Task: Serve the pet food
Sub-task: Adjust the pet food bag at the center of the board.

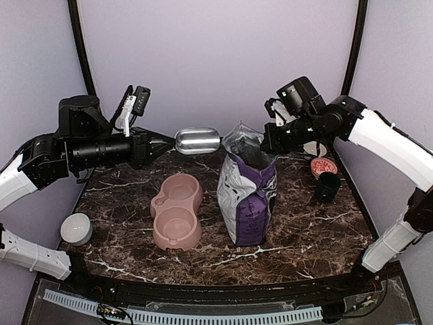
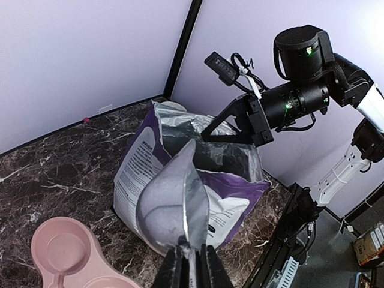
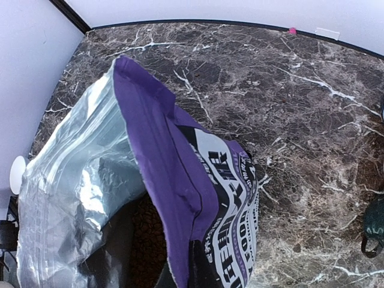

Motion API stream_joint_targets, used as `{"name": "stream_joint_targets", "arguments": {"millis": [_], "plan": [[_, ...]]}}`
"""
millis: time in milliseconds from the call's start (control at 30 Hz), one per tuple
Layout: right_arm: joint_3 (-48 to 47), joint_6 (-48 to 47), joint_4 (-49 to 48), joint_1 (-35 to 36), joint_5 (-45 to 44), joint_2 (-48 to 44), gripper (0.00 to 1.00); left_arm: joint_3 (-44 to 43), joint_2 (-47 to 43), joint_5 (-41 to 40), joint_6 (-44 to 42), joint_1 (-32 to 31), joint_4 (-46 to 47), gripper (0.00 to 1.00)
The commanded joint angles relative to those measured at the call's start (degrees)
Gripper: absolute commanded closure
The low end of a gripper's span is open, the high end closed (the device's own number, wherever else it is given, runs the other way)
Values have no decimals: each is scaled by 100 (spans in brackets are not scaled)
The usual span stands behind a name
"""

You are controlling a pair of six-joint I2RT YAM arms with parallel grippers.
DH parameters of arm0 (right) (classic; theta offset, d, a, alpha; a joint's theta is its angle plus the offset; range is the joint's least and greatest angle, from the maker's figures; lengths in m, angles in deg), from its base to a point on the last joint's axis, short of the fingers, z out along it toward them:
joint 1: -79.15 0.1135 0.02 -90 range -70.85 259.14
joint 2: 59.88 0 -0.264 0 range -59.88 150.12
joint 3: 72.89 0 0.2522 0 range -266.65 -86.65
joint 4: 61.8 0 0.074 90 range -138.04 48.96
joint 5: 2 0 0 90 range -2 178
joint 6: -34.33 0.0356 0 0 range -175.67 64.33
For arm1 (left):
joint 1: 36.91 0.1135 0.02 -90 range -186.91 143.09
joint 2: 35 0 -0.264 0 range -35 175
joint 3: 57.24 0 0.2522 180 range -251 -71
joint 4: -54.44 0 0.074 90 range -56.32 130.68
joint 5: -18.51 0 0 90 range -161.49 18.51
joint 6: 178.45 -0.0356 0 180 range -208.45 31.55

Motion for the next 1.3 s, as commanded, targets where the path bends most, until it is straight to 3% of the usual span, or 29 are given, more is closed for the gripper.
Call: {"name": "stream_joint_targets", "arguments": {"millis": [0,533,833,1267], "plan": [[173,-183,-99,-52,-468,-394,100,62,-2,-98,106,25,53,100],[-1234,-1427,115,-1182,-816,-260,100,-207,608,-50,172,25,167,100],[-2056,-1860,325,-1403,-1045,96,100,-117,557,-140,170,25,114,100],[-691,-1678,-89,-1071,-183,-347,100,140,328,-275,141,25,87,100]]}}
